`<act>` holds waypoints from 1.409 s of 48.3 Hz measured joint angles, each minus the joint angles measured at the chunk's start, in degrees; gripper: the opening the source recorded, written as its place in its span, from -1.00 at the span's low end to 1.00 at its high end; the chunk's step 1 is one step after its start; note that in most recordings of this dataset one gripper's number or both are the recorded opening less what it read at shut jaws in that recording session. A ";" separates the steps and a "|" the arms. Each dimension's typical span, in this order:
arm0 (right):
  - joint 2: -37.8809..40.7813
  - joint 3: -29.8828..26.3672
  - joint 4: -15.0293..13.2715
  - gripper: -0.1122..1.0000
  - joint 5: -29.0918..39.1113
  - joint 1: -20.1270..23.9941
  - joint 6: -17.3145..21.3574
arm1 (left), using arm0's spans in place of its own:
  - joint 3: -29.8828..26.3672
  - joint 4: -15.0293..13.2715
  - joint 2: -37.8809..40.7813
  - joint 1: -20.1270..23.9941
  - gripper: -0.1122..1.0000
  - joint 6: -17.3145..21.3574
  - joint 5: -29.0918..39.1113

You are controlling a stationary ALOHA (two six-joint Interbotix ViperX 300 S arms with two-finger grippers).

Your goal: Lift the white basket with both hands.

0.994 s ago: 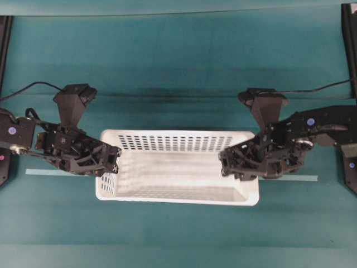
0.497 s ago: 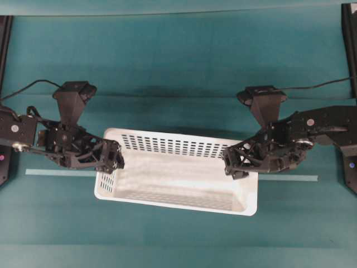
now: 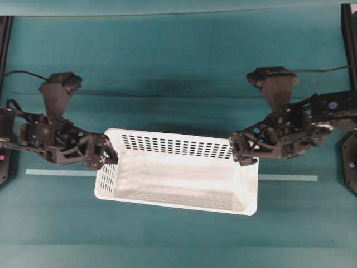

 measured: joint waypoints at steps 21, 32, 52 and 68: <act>-11.43 -2.37 -1.58 0.93 -6.68 -0.44 -6.94 | 0.79 0.00 -15.03 0.00 0.78 4.22 0.26; -15.03 -0.35 -1.76 0.92 -16.00 -0.44 -16.96 | 2.46 0.00 -23.47 0.70 0.78 10.20 0.26; -21.27 3.60 -3.34 0.92 -28.39 -0.44 -42.28 | 2.55 0.00 -32.78 1.05 0.77 32.43 0.18; -28.39 6.68 -3.60 0.92 -31.55 -0.44 -51.68 | 2.64 0.00 -35.86 1.14 0.77 46.85 -0.97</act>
